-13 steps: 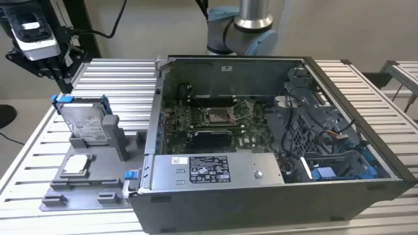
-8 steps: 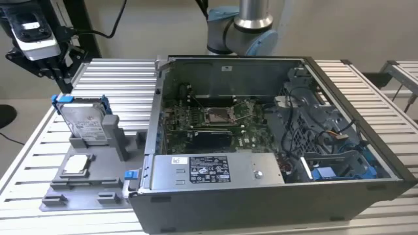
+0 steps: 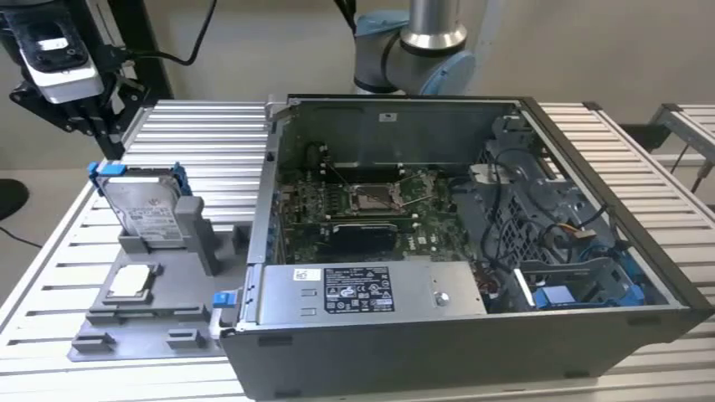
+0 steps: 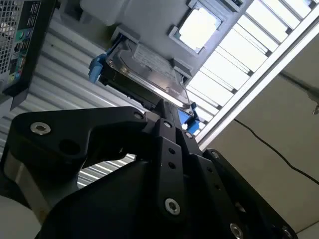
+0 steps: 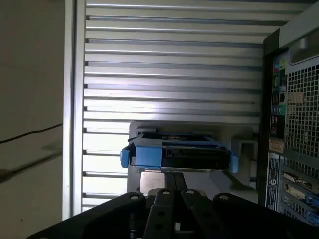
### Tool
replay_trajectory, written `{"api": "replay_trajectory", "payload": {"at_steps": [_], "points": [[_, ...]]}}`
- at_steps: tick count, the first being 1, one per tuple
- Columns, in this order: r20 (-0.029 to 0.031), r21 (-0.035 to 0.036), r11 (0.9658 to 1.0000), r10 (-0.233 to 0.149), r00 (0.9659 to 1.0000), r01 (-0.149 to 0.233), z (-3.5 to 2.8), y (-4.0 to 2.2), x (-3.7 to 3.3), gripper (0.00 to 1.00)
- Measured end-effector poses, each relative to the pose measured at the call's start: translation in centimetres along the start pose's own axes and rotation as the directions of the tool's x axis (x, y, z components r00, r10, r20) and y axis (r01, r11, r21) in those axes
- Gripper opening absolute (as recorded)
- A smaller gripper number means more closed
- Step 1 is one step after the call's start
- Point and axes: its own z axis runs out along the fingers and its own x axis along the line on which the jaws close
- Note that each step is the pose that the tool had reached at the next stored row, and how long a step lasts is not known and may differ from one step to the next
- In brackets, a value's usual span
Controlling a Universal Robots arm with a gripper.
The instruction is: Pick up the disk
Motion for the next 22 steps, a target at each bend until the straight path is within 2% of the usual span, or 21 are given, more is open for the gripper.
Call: {"api": "replay_trajectory", "payload": {"at_steps": [3,6,9,11,14,17,19,22], "points": [[-0.0006,0.0,0.9999,-0.014,0.9999,0.014,0.0,0.0,0.01,0.0],[-0.0024,0.0,0.998,-0.063,0.998,0.063,0.0,0.0,0.01,0.0],[-0.0044,-0.0002,0.9931,-0.118,0.9931,0.118,0.0,0.0,0.01,0.0],[-0.0059,-0.0003,0.988,-0.154,0.988,0.154,0.0,0.0,0.02,0.0],[-0.008,-0.0007,0.9783,-0.207,0.9783,0.207,0.0,0.0,0.03,0.0],[-0.01,-0.0012,0.9656,-0.26,0.9655,0.26,0.0,0.0,0.04,0.0],[-0.0113,-0.0016,0.9554,-0.295,0.9554,0.295,0.0,0.0,0.05,0.0],[-0.0133,-0.0022,0.9379,-0.347,0.9379,0.347,0.0,0.0,0.06,0.0]]}}
